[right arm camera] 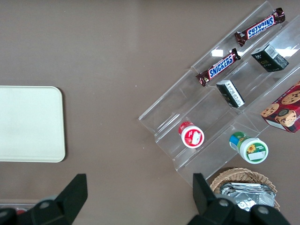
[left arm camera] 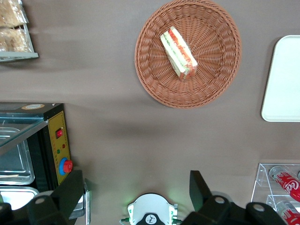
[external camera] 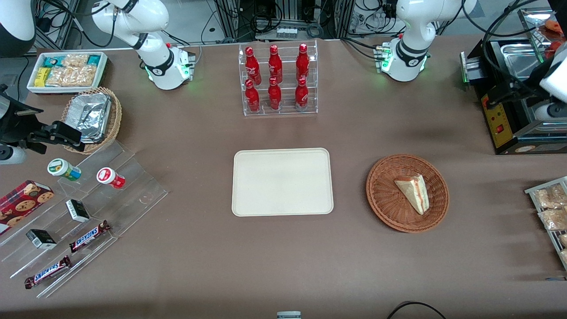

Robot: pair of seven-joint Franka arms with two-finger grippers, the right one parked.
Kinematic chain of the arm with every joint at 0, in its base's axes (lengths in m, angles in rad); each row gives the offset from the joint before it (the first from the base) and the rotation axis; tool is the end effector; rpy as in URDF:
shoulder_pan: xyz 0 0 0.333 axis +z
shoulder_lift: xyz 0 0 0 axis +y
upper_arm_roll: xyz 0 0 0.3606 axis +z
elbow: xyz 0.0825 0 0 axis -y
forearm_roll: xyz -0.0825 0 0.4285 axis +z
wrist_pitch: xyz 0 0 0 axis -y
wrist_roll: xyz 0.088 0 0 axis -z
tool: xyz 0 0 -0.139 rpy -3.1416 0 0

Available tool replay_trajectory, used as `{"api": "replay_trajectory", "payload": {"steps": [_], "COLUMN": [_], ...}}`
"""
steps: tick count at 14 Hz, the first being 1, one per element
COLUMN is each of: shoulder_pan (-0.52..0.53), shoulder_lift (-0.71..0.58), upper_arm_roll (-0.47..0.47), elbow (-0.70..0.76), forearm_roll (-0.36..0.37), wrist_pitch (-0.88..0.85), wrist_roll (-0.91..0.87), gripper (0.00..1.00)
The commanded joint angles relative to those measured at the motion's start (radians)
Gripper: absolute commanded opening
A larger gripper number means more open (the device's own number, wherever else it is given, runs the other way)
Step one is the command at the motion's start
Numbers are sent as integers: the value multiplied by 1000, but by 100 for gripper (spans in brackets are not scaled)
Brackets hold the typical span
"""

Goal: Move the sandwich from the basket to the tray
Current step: 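Move the left gripper down over the wrapped sandwich in the wicker basket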

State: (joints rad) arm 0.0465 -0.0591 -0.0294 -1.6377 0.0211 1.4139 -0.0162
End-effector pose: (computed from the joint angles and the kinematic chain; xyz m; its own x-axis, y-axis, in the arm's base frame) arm 0.5541 0.0122 0.6255 0.9859 0.0367 -0.1635 0.0330 -0.9991 -0.0255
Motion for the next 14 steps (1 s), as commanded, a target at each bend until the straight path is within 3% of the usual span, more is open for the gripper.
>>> {"api": "replay_trajectory", "payload": {"steps": [1,8,14], "shoulder_pan": [7,-68,-120], "shoulder_lift": [59,189,291], "upper_arm_roll": [-4,-1,-4], "elbow": [-48,-321,-404], "forearm_roll": [10,11,11], "wrist_pitch": [109,615,852], "wrist_roll": [-86,-606,-712], "gripper": [100,100,100]}}
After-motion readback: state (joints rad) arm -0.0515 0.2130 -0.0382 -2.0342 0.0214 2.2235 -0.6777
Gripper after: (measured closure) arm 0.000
